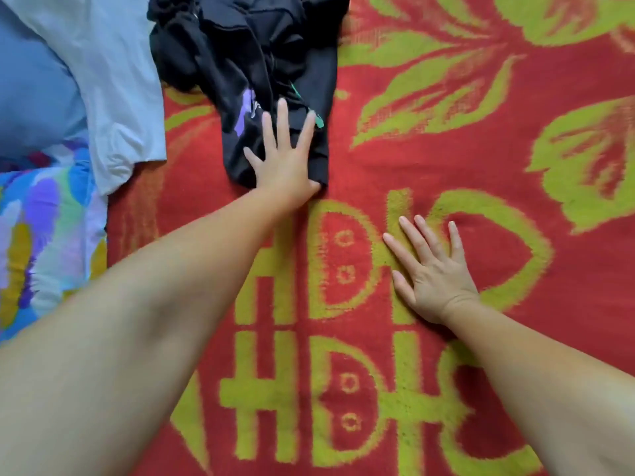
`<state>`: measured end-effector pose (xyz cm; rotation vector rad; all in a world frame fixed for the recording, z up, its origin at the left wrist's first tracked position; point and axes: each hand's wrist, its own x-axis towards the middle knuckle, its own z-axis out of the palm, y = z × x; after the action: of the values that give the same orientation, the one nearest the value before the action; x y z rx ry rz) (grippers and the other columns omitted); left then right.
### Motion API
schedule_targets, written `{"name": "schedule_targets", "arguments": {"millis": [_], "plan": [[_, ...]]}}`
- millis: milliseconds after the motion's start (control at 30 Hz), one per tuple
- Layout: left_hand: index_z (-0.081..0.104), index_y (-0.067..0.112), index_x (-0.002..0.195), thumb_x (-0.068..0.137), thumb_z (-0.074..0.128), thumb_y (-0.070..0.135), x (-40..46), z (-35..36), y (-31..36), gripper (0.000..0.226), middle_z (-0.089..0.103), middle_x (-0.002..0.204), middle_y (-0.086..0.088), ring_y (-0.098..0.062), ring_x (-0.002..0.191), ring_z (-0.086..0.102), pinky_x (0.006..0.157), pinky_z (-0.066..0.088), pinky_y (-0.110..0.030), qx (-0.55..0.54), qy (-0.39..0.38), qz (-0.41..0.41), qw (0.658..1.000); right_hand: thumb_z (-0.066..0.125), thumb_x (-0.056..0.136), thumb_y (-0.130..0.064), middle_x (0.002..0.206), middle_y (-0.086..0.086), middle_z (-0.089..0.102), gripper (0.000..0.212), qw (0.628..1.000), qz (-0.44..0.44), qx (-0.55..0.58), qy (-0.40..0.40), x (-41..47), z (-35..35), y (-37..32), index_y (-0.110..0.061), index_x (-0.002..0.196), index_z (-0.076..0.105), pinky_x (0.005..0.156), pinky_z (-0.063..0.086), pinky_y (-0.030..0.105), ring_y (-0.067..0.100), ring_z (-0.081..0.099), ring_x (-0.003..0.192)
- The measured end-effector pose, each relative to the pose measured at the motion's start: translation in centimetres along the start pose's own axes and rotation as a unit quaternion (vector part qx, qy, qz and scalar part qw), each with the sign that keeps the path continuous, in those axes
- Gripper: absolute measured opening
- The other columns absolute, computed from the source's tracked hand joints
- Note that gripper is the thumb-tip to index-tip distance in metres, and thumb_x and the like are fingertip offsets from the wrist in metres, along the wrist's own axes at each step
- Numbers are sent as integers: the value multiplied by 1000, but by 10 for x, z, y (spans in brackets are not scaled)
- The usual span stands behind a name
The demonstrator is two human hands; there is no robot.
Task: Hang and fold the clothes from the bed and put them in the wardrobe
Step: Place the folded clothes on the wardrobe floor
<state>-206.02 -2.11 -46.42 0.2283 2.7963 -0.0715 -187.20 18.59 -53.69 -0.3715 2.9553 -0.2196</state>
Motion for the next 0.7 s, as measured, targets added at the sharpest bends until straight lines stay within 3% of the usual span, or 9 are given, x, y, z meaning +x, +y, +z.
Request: {"name": "schedule_targets", "arguments": {"millis": [100, 267, 500, 633, 700], "plan": [[7, 39, 149, 82, 61, 11, 26, 4, 10, 91, -3, 158, -11, -37, 143, 8, 102, 29, -64, -38, -39, -49, 997, 28, 90, -47, 157, 8, 26, 61, 1000, 2, -3, -3, -4, 1, -1, -26, 148, 32, 113, 6, 60, 24, 14, 145], [38, 17, 137, 83, 42, -9, 37, 4, -6, 60, 37, 131, -15, -36, 116, 40, 84, 42, -50, -71, 74, -13, 995, 30, 89, -46, 156, 9, 28, 61, 1000, -1, -14, 8, -5, 3, 1, -26, 147, 34, 112, 9, 61, 25, 17, 144], [51, 9, 125, 85, 42, -7, -37, 11, 14, 44, 47, 113, -17, -37, 109, 45, 85, 44, -51, -188, 63, 24, 980, 27, 89, -47, 155, 7, 31, 61, 1000, 15, -12, 7, 1, 0, 2, -26, 146, 37, 113, 6, 58, 23, 19, 144], [51, 12, 124, 85, 45, -2, -148, 46, 31, 42, 48, 108, -13, -35, 100, 49, 78, 45, -49, -206, -10, 70, 976, 16, 95, -50, 161, -4, 4, 59, 996, 30, -13, -80, 1, -9, 0, -34, 151, 7, 116, -11, 50, 15, -2, 148], [50, 13, 125, 86, 47, 0, -205, 63, 44, 42, 47, 110, -12, -34, 102, 48, 80, 45, -48, -205, -75, 100, 971, 37, 97, -32, 158, 2, 23, 54, 994, 49, 66, -66, 0, -21, 0, -21, 150, 29, 117, 2, 47, 20, 15, 147]]}}
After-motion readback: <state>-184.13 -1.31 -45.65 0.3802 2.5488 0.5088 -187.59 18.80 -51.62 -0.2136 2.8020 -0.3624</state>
